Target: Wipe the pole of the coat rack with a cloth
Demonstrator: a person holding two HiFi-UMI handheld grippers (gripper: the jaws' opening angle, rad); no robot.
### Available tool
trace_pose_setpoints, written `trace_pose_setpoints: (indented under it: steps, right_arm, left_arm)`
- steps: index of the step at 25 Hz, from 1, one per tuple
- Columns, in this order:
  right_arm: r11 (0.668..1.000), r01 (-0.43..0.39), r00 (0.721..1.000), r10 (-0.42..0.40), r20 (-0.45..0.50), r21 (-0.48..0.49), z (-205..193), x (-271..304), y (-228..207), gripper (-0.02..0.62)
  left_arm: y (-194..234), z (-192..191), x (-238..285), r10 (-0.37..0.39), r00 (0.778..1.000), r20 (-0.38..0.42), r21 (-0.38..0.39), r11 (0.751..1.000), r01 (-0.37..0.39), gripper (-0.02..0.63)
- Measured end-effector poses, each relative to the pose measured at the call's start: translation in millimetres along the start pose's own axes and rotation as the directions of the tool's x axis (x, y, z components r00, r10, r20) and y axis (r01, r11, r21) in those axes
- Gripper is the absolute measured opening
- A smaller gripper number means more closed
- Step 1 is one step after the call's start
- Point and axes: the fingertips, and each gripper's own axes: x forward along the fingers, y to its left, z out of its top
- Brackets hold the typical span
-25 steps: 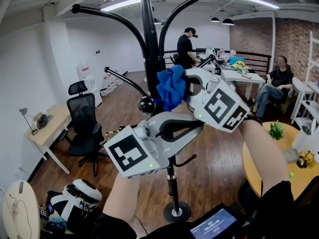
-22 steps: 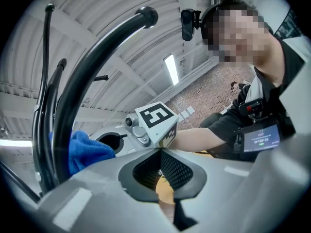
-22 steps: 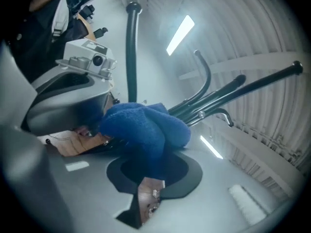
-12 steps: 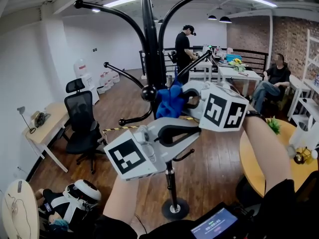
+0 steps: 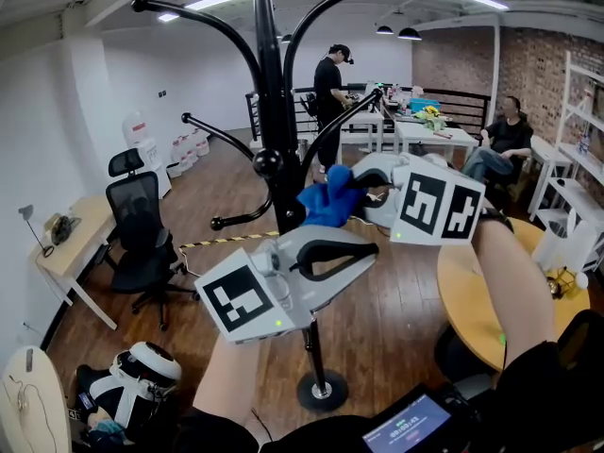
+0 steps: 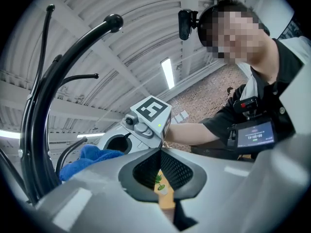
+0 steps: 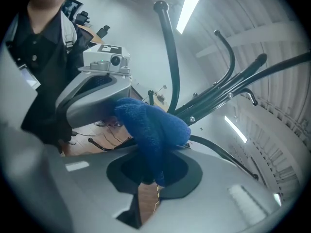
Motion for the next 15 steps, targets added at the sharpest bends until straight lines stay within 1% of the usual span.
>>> trace_pose_setpoints:
  steps: [4,7,9,12,15]
  right_arm:
    - [1.0,0.017,1.0,-0.017,-0.002,0.013,-2.0,-18.8,2.4,0.049]
    - [0.999,0.037,0.999,-0.037,-0.006,0.028,-0.8,-25.1,-2.6,0.049]
    - [0.999,0.042,0.999,-0.042,-0.017,0.035,2.2,-15.2,-6.3,0.049]
    - [0.999,0.03,0.999,-0.029,-0.043,0.028,11.7,16.8,-9.3,0.049]
    - [0.999,0.035,0.999,-0.033,-0.037,0.035,18.3,44.5,-10.0,0.049]
  left_arm:
    - [-9.4,-0.1,2.4,-0.015,1.0,-0.002,0.0,1.0,0.015,0.003]
    - [-8.9,-0.2,-3.0,-0.017,1.0,-0.009,-0.001,1.0,0.017,0.004]
    - [-4.5,-2.6,-12.2,-0.015,1.0,-0.015,-0.007,1.0,0.015,0.005]
    - [4.6,-5.7,-32.6,-0.005,1.0,-0.021,-0.015,1.0,0.005,0.004]
    - [9.4,-7.3,-45.4,0.019,1.0,-0.013,-0.021,1.0,-0.019,0.005]
